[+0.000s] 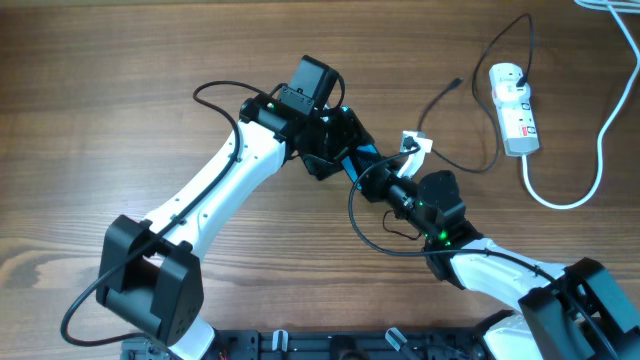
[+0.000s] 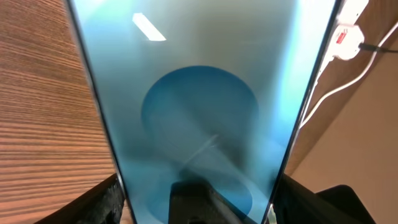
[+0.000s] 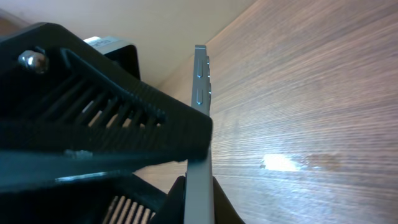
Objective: Plug charger to phone and switch on socket
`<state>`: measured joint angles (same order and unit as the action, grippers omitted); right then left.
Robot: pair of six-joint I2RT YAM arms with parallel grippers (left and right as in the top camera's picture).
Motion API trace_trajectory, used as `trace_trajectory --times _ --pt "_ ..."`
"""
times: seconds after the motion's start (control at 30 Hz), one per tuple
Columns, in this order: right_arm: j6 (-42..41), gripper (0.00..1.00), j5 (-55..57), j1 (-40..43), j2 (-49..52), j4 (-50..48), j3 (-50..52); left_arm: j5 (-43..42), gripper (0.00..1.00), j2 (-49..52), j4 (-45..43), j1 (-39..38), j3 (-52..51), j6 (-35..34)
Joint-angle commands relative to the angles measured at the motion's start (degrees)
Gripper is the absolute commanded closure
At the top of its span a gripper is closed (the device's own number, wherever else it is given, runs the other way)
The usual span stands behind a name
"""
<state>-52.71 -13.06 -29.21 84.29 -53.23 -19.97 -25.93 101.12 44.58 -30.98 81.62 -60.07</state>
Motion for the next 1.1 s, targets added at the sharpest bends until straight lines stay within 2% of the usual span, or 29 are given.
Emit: trace_trajectory --times 0.0,0.17,0.33,0.57,0.83,0.97,1.07 --pt "-5.27 0.96 -3.54 -0.61 0.24 -1.27 -0.61 -2.99 0.18 -1.73 0.04 1.86 1.01 6.03" --pt "-16.28 0.96 -3.5 -0.35 0.26 0.98 -0.59 -3.17 0.12 -4.46 0.09 6.01 1.01 9.97" --pt "-26.16 0.96 -3.34 0.04 0.26 3.21 -0.61 -3.08 0.0 -9.14 1.57 10.64 1.01 15.85" --pt "-44.26 0.95 -8.44 0.63 0.28 8.48 -0.61 -1.29 0.0 -14.64 9.51 17.68 1.01 23.87" --pt "-55.08 0.96 -19.8 0.61 0.26 3.48 -0.59 6.88 0.0 -15.41 18.97 22.01 1.01 23.89" --pt "-57.88 0.96 -22.67 0.61 0.26 -3.65 -0.61 8.04 0.0 -15.43 19.58 22.25 1.01 23.89" --pt "-63.56 0.96 -24.26 0.55 0.26 -8.0 -0.59 8.02 0.0 -15.43 19.56 22.25 1.01 23.89"
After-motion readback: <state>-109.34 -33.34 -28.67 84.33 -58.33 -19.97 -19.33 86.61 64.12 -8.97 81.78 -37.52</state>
